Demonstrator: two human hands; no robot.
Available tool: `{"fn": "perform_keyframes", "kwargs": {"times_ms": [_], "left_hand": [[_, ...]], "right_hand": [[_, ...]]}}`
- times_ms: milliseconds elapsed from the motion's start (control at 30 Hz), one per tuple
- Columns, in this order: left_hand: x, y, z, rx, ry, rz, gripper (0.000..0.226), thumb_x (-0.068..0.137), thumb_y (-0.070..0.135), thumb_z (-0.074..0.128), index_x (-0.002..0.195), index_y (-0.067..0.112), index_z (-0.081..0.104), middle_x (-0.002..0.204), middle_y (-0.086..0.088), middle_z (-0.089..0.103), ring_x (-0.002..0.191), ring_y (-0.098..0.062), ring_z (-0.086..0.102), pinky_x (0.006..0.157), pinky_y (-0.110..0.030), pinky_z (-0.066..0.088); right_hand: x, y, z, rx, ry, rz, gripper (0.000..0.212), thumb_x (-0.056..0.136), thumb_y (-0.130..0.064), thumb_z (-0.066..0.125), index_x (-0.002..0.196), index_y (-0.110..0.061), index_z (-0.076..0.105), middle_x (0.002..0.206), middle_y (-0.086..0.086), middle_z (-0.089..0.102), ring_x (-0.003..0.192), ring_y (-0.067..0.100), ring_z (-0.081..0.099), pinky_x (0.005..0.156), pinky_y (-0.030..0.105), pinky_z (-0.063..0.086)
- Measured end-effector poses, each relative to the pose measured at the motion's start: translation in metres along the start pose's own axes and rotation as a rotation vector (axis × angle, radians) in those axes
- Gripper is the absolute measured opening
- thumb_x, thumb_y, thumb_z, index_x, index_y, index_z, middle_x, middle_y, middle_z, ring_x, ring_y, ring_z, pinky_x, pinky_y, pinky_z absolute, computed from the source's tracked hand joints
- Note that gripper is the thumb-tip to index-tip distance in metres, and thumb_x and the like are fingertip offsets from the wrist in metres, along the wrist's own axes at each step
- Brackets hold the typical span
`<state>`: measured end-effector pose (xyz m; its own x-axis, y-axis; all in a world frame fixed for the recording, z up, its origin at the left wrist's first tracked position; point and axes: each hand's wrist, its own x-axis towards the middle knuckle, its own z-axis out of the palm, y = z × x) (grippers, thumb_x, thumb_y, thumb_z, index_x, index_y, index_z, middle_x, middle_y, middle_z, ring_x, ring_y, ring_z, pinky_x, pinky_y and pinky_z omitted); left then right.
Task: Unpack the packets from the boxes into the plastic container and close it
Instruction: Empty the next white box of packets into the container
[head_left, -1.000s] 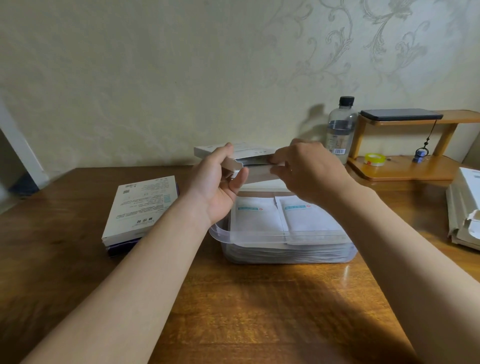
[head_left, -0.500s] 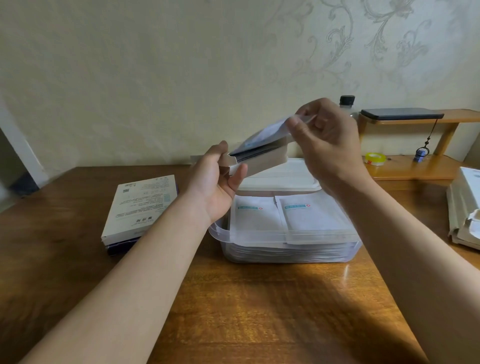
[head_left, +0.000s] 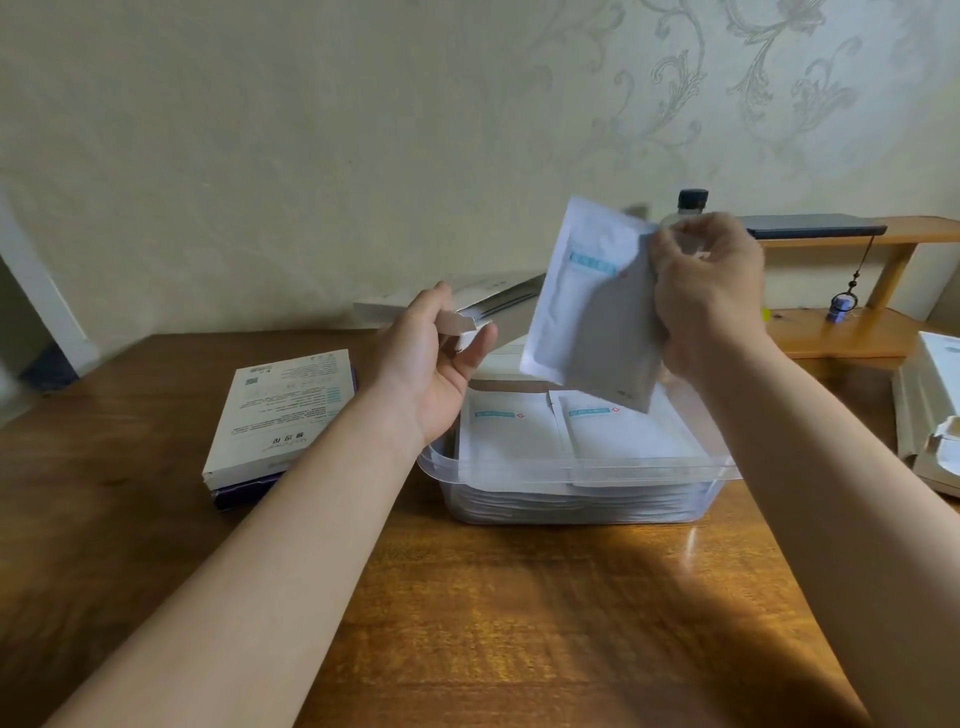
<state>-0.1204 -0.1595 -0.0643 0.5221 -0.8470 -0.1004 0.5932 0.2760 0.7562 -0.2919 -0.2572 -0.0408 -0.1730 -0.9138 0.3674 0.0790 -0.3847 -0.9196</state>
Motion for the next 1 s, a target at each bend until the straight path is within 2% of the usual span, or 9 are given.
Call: {"fn": "perform_keyframes", "kwargs": {"times_ms": [100,200,333,433,533,600,700,867,1000], "left_hand": [[0.001,0.0,-0.001,-0.028,0.023,0.024,0.017,0.097,0.015,0.067,0.085,0.006,0.057,0.063,-0.004,0.056,0.058,-0.013,0.063,0.051,-0.023,0.057],[0.001,0.001,-0.001,-0.046,0.039,0.036,0.014,0.096,0.015,0.067,0.092,0.005,0.058,0.066,-0.005,0.06,0.073,-0.019,0.066,0.052,-0.023,0.057],[0.001,-0.001,-0.001,-0.043,0.045,0.034,0.02,0.096,0.015,0.067,0.109,0.004,0.058,0.086,-0.009,0.063,0.085,-0.022,0.068,0.051,-0.022,0.057],[0.0,0.0,-0.001,-0.041,0.038,0.033,0.025,0.096,0.016,0.068,0.116,0.005,0.059,0.089,-0.01,0.064,0.083,-0.021,0.069,0.052,-0.022,0.057],[-0.001,0.0,-0.002,-0.033,0.033,0.028,0.022,0.096,0.016,0.068,0.113,0.005,0.06,0.089,-0.011,0.067,0.073,-0.018,0.07,0.052,-0.022,0.057],[-0.002,0.0,-0.001,-0.035,0.029,0.029,0.016,0.096,0.015,0.067,0.107,0.005,0.06,0.079,-0.008,0.066,0.058,-0.013,0.069,0.052,-0.023,0.057],[-0.002,0.0,-0.001,-0.037,0.031,0.031,0.014,0.096,0.015,0.067,0.105,0.006,0.06,0.079,-0.007,0.063,0.049,-0.011,0.066,0.052,-0.023,0.057],[-0.004,0.0,0.0,-0.024,0.018,0.024,0.021,0.096,0.015,0.067,0.115,0.007,0.061,0.09,-0.009,0.065,0.06,-0.012,0.068,0.052,-0.023,0.056],[-0.004,0.0,0.0,-0.02,0.025,0.027,0.029,0.097,0.015,0.067,0.123,0.006,0.06,0.098,-0.011,0.066,0.079,-0.018,0.067,0.052,-0.023,0.057]], "right_hand": [[0.002,0.008,-0.003,-0.161,-0.136,0.1,0.018,0.093,-0.016,0.064,0.077,-0.023,0.059,0.081,0.0,0.061,0.072,0.02,0.06,0.062,0.035,0.059],[-0.002,0.01,-0.005,-0.307,-0.271,0.184,0.016,0.091,-0.009,0.06,0.078,-0.017,0.061,0.078,0.008,0.062,0.066,0.023,0.059,0.055,0.027,0.053],[-0.014,0.01,-0.001,-0.402,-0.347,0.227,0.01,0.089,-0.005,0.061,0.081,-0.011,0.063,0.093,0.024,0.068,0.085,0.038,0.068,0.078,0.055,0.059],[-0.021,0.008,0.002,-0.51,-0.388,0.238,0.005,0.089,-0.012,0.065,0.085,-0.011,0.066,0.1,0.024,0.069,0.098,0.042,0.067,0.082,0.062,0.055],[-0.024,0.005,0.0,-0.595,-0.546,0.285,0.013,0.091,-0.016,0.07,0.1,-0.01,0.065,0.101,0.02,0.07,0.093,0.039,0.069,0.078,0.054,0.06],[-0.026,-0.002,-0.005,-0.723,-0.69,0.326,0.028,0.089,-0.017,0.074,0.113,-0.019,0.06,0.1,0.013,0.069,0.085,0.031,0.07,0.063,0.04,0.061],[-0.03,-0.012,-0.009,-0.889,-0.826,0.317,0.034,0.084,-0.008,0.078,0.114,-0.019,0.066,0.097,0.008,0.066,0.083,0.027,0.069,0.056,0.032,0.059],[-0.037,-0.008,-0.002,-0.86,-0.876,0.301,0.03,0.082,0.011,0.071,0.101,-0.011,0.072,0.095,0.012,0.065,0.08,0.029,0.072,0.071,0.035,0.063],[-0.045,-0.001,0.009,-0.866,-0.942,0.208,0.028,0.082,0.003,0.075,0.106,-0.013,0.072,0.093,0.004,0.064,0.079,0.023,0.071,0.077,0.034,0.062]]}}
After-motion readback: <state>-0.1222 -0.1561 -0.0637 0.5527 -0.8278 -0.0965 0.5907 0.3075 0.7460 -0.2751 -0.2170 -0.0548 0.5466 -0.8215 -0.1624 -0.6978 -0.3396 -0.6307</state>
